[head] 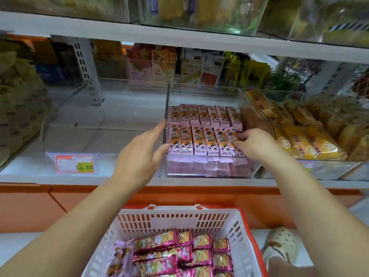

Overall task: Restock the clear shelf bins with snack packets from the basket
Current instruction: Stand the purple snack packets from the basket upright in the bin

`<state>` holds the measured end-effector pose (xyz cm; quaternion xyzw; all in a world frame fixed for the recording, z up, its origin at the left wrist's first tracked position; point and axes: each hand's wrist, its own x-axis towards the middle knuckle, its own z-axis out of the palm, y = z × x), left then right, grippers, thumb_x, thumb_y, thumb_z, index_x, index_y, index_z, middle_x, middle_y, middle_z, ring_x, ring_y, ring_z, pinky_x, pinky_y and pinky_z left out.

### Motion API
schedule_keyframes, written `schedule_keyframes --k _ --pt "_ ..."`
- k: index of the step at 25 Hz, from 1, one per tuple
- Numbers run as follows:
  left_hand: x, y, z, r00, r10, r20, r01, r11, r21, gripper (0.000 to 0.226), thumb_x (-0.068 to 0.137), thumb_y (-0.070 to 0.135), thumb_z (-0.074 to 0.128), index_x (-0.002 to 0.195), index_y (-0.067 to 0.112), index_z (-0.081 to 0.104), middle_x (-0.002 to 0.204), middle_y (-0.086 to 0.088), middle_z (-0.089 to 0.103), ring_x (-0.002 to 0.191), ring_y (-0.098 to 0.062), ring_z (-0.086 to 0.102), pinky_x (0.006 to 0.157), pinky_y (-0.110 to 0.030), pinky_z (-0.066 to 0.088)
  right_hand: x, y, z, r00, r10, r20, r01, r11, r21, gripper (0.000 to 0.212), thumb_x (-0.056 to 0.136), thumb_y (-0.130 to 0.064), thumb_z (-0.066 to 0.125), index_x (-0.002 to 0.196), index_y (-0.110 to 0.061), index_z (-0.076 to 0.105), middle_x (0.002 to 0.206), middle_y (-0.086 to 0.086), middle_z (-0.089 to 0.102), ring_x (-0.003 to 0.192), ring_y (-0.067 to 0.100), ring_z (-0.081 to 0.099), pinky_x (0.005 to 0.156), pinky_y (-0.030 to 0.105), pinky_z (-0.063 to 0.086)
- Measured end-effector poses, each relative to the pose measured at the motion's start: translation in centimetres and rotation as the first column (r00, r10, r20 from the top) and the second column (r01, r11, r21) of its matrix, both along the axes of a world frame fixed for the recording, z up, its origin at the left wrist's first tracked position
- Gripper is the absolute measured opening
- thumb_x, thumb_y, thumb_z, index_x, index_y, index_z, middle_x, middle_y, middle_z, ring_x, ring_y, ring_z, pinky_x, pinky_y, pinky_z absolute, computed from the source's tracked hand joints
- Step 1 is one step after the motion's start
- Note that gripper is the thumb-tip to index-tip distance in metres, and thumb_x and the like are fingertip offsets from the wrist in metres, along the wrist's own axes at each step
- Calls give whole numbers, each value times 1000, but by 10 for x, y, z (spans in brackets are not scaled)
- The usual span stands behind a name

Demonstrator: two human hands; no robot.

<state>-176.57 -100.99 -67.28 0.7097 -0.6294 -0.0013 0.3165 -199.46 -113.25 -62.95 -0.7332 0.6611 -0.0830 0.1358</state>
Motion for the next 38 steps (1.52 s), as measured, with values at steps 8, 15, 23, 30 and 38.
schedule_keyframes --k 8,15,23,30,38 --pt "2 16 1 997 -53 -57 45 988 -147 52 98 26 51 147 26 34 148 3 41 137 -14 34 111 -28 26 -1 26 -11 996 46 80 -23 962 -272 42 98 -26 48 138 -14 47 125 12 58 113 32 54 94 40 44" --pt "21 136 -98 993 -37 -114 53 989 138 41 93 22 50 134 23 51 136 7 47 119 -10 50 101 -32 44 31 134 -81 812 538 226 -481 837 -262 32 96 -21 49 127 -24 54 105 -13 52 98 8 51 85 25 44" --pt "2 213 -202 945 150 -292 109 697 709 66 95 21 55 151 25 21 146 -4 38 125 -20 46 100 -27 35 71 218 -275 766 582 273 -628 588 509 33 97 -20 48 129 -22 56 126 -6 47 115 28 57 95 38 46" --pt "6 222 -224 948 139 -287 155 585 796 75 92 22 60 152 20 16 144 -8 37 125 -21 45 102 -26 35 93 273 -329 473 879 60 -733 354 581 48 97 -30 48 143 -35 34 161 8 0 135 39 30 106 51 33" --pt "2 222 -224 944 150 -293 155 582 798 78 88 18 66 151 25 21 138 -7 43 117 -21 51 93 -23 39 60 247 -297 808 269 524 -565 605 561 10 86 -13 61 86 -19 53 95 -7 52 73 10 51 60 24 37"
